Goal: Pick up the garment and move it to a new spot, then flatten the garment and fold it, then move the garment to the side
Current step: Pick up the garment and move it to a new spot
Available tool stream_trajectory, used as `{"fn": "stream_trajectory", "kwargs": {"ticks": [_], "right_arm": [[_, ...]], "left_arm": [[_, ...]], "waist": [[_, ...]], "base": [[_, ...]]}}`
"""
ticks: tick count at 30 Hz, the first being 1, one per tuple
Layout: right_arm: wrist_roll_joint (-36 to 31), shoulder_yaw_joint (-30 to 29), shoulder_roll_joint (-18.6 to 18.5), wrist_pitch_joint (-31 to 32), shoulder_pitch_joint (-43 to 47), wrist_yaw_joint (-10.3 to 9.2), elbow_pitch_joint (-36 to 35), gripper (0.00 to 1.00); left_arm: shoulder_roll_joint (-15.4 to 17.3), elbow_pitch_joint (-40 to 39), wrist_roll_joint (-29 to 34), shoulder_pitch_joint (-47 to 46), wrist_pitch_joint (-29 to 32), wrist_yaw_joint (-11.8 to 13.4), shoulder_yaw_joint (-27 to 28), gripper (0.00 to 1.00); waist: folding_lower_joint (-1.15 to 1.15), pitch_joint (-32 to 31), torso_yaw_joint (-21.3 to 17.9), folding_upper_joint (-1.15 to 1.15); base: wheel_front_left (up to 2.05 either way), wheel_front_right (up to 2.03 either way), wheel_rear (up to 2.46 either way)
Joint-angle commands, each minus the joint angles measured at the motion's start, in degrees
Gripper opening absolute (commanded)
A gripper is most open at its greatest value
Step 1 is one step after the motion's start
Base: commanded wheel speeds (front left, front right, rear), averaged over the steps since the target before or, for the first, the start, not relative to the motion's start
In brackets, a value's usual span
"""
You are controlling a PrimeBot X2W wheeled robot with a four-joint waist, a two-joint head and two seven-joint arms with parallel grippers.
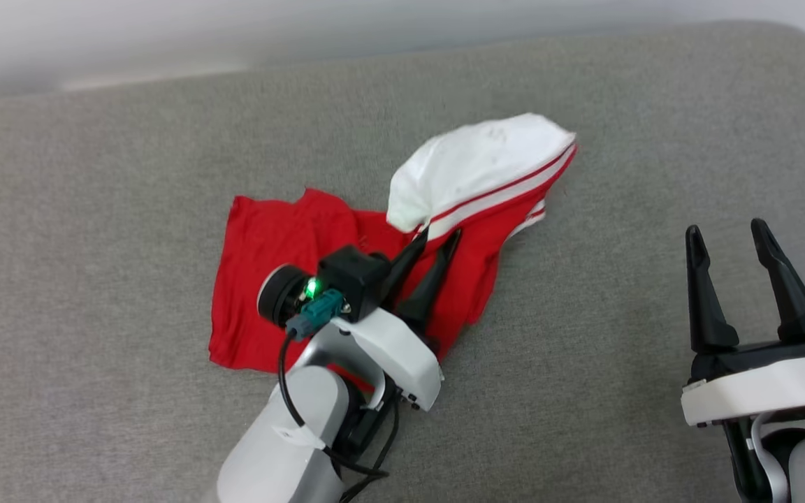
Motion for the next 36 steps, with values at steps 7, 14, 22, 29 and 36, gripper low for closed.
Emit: {"fn": "stream_trajectory", "kwargs": {"ticks": [7,14,22,29,36], "right_arm": [[-0.12,-0.12,0.11,-1.46,-2.99,-0.02,1.63,1.0],[-0.73,0.17,0.09,-1.5,-3.09,-0.02,3.42,1.0],[-0.76,0.12,0.09,-0.24,0.18,-0.02,4.47,1.0],[-0.46,0.07,0.09,1.33,3.28,-0.02,3.88,1.0],[-0.11,0.05,0.09,2.73,6.09,-0.02,3.46,1.0]], "left_arm": [[0.99,7.09,1.44,2.21,-2.56,-0.68,-3.42,0.0],[0.6,9.15,0.38,2.3,-6.34,-1.35,-6.01,1.0],[0.44,5.45,-0.39,4.74,-9.58,0.67,-4.93,1.0],[2.78,1.65,-1.08,8.65,-10.06,5.18,-0.58,1.0],[5.73,-0.2,-2.26,13.06,-10.25,8.79,4.13,1.0]], "waist": [[0.0,5.48,1.28,0.0],[0.0,2.05,3.18,0.0],[0.0,-5.32,5.01,0.0],[0.0,-9.75,5.98,0.0],[0.0,-12.83,6.83,0.0]], "base": [[0.0,0.0,0.0],[0.0,0.0,0.0],[0.0,0.0,0.0],[0.0,0.0,0.0],[0.0,0.0,0.0]]}}
